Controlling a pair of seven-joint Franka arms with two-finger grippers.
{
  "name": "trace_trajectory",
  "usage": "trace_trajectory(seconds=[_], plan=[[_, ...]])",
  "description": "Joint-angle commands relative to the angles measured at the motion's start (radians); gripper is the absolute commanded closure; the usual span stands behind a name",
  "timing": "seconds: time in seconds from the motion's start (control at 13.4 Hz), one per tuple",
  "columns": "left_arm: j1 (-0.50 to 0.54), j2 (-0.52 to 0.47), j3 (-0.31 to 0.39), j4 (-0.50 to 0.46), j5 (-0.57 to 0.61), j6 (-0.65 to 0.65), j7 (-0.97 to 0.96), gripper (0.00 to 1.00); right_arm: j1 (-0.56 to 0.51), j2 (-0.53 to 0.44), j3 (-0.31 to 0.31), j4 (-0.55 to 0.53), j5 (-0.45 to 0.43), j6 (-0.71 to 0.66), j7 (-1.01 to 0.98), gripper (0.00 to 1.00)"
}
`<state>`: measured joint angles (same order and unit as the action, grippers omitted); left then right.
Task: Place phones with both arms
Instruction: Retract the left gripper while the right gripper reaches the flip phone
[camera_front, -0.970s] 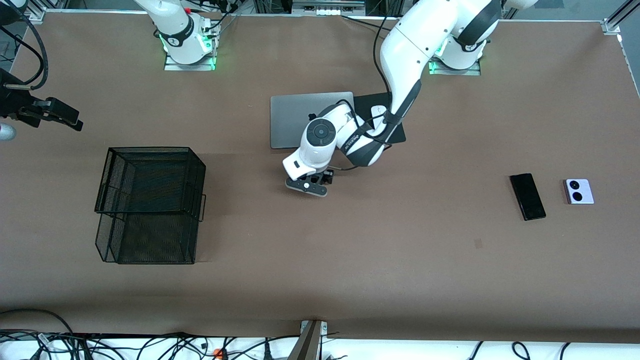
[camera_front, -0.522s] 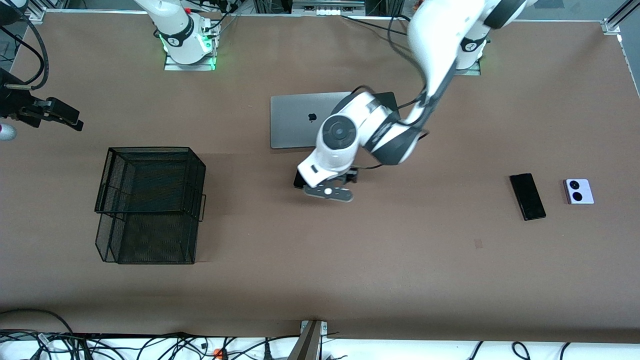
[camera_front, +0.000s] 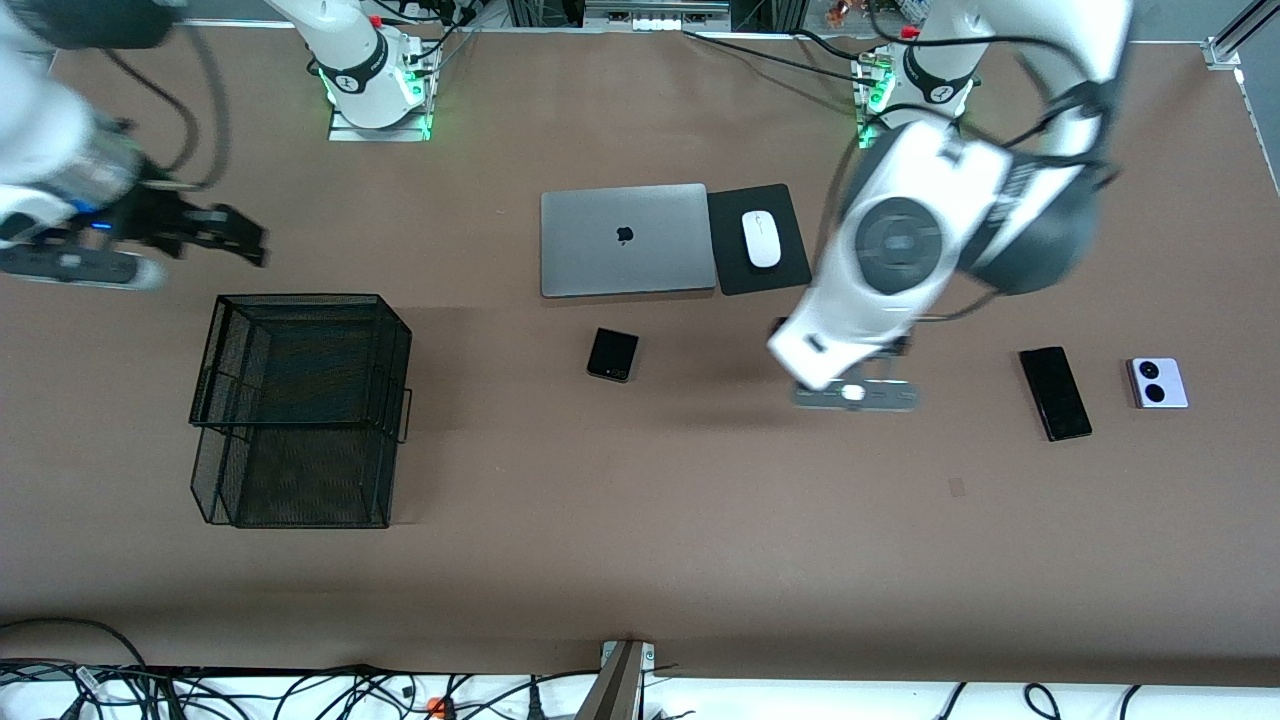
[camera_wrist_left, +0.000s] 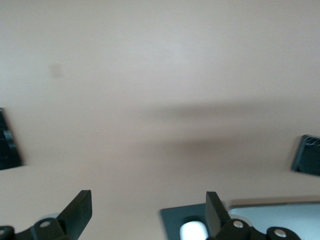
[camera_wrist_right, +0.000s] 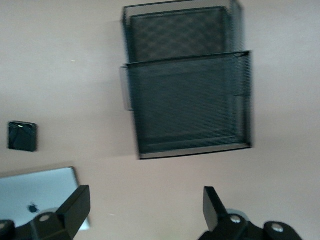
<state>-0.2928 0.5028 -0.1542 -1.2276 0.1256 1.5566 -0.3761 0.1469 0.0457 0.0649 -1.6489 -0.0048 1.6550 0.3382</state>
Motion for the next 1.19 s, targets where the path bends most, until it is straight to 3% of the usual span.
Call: trace_trajectory(seconds=[0.0,0.3,0.45,0.52,0.6,0.67,0.82,1.12], plan=[[0.085,-0.113,-0.013,-0.039,0.017,-0.119,0.161,0.00,0.150,0.057,-0.007,0.008,0.008,0.084,0.239,0.00],[0.188,-0.310,0.042,-0.102,-0.044,-0.219,0.372,0.00,0.408,0.215,-0.008,0.044,-0.011,0.268,0.606,0.00],[0.286,-0.433,0.054,-0.256,-0.122,-0.155,0.465,0.00,0.491,0.323,-0.008,0.148,-0.029,0.276,0.715,0.00],[0.322,-0.484,0.062,-0.336,-0.126,-0.053,0.460,0.00,0.526,0.374,-0.008,0.188,-0.044,0.278,0.767,0.00],[0.349,-0.510,0.064,-0.393,-0.126,0.058,0.462,0.00,0.552,0.411,-0.008,0.213,-0.063,0.278,0.807,0.00],[0.363,-0.521,0.064,-0.420,-0.126,0.084,0.459,0.00,0.565,0.439,-0.008,0.216,-0.082,0.288,0.824,0.00],[0.359,-0.521,0.065,-0.421,-0.106,0.083,0.456,0.00,0.571,0.480,-0.008,0.198,-0.092,0.347,0.826,0.00],[0.293,-0.527,0.136,-0.428,-0.106,0.082,0.468,0.00,0.571,0.591,-0.010,0.149,-0.098,0.498,0.828,0.00]])
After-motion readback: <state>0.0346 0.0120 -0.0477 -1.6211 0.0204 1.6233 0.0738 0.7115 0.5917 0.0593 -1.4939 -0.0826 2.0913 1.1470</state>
